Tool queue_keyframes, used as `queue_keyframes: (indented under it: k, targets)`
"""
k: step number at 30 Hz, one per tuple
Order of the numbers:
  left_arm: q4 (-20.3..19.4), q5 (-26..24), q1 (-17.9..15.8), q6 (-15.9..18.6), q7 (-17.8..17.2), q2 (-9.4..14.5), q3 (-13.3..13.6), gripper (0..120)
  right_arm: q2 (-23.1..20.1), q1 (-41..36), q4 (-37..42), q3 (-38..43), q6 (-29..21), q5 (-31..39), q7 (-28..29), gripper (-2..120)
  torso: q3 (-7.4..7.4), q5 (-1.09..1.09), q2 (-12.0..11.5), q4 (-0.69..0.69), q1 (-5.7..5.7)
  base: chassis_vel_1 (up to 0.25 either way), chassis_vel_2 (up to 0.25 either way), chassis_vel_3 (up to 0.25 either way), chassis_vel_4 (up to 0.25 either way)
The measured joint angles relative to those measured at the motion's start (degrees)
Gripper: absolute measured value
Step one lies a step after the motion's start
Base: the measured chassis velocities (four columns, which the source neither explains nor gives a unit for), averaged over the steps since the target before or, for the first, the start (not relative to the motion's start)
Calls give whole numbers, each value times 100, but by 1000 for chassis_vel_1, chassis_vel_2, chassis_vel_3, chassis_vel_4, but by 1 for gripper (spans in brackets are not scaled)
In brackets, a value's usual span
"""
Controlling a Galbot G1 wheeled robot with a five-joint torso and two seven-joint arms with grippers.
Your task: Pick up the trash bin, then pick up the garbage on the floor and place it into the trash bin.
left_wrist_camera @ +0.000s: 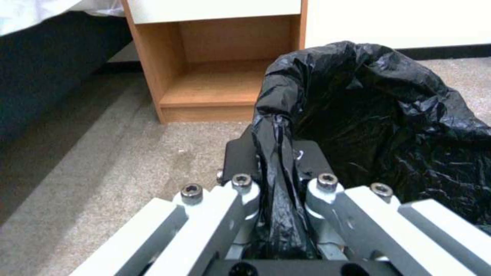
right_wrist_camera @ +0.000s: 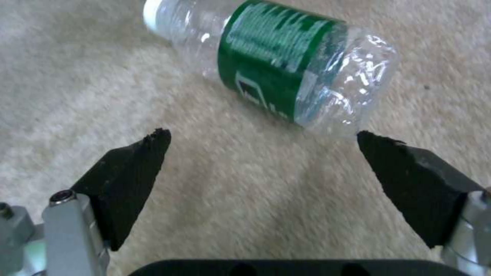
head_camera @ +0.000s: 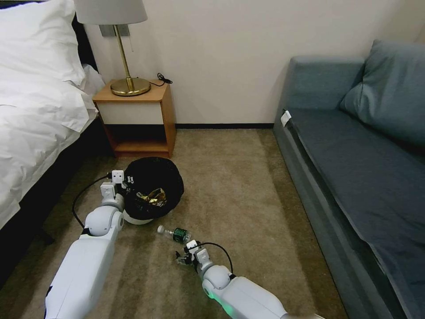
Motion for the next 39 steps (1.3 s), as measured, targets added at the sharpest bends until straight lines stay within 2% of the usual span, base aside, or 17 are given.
queue_keyframes:
  k: [13, 17, 27, 35, 39]
  targets:
    - [-102, -27, 104, 3, -13, 35, -51, 6, 51, 283, -233, -229, 188, 23, -175, 95, 0, 0, 0, -1, 0, 0, 0, 0, 0]
    - [-160, -22, 183, 7, -16, 25, -81, 6, -41, 315, -206, -299, 189, -46, -180, 100, 0, 0, 0, -1, 0, 0, 0, 0, 0]
    - [-226, -17, 299, 6, -11, 82, -160, 6, -271, 415, -93, -412, 199, -97, -186, 100, 0, 0, 0, -1, 0, 0, 0, 0, 0]
    - [-282, -36, 348, 5, 0, 122, -199, 6, -292, 657, -222, -655, 394, -147, -603, 100, 0, 0, 0, -1, 0, 0, 0, 0, 0]
    - [-327, -44, 393, 4, 1, 108, -269, 6, -152, 906, -560, -757, 635, -314, -1039, 100, 0, 0, 0, 0, 0, 0, 0, 0, 0]
